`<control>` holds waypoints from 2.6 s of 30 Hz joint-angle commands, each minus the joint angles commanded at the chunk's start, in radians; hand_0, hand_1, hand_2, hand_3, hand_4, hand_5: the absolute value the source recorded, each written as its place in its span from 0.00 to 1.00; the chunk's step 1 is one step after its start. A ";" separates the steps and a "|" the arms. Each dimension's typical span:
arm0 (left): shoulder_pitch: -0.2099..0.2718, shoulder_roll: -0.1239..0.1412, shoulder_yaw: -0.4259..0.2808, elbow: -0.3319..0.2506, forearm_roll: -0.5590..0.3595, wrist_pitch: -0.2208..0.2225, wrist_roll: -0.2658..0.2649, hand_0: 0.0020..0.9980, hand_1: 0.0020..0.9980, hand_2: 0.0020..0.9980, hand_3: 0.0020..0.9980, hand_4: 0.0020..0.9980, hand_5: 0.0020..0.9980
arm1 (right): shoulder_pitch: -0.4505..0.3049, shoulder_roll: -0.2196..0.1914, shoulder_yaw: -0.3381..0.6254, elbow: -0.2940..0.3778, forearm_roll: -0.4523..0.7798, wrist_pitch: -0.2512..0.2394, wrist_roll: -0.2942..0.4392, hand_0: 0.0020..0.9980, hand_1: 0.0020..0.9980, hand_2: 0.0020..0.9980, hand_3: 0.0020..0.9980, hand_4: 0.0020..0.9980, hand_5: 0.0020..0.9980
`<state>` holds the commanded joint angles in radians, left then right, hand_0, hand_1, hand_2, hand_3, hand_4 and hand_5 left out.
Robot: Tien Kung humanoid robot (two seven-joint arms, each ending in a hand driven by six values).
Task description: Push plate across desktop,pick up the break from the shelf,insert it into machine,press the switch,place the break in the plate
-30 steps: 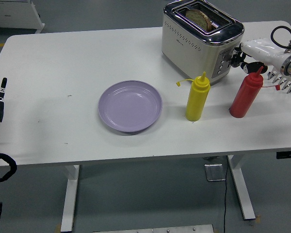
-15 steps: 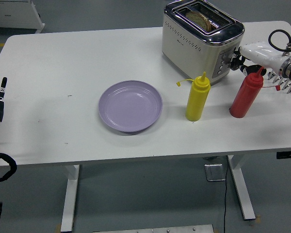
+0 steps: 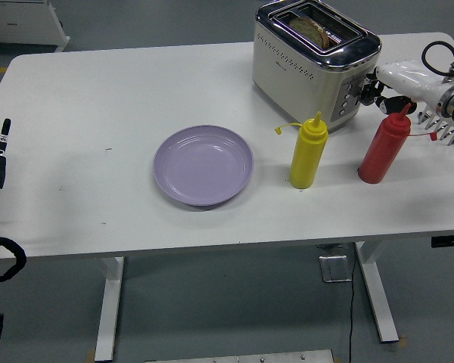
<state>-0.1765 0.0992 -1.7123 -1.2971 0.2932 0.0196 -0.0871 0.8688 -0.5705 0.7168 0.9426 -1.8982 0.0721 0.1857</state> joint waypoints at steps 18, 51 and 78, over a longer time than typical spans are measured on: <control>-0.002 0.000 0.000 0.000 0.000 0.000 -0.001 0.85 0.92 0.91 0.80 0.66 1.00 | -0.019 -0.023 0.197 0.098 0.108 0.000 -0.141 0.75 0.74 0.80 0.84 0.54 0.29; 0.007 0.005 -0.001 0.002 -0.002 0.003 -0.001 0.85 0.92 0.91 0.80 0.65 1.00 | 0.246 0.273 0.112 -0.105 0.390 -0.139 -0.328 0.84 0.82 0.86 0.88 0.71 0.40; -0.002 0.008 0.000 0.005 -0.002 0.003 -0.003 0.85 0.92 0.91 0.80 0.66 1.00 | 0.394 0.484 -0.004 -0.467 0.189 -0.170 -0.377 0.73 0.69 0.66 0.77 0.73 0.37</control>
<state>-0.1784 0.1072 -1.7127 -1.2922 0.2911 0.0230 -0.0898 1.2623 -0.0864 0.7123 0.4752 -1.7088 -0.0975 -0.1913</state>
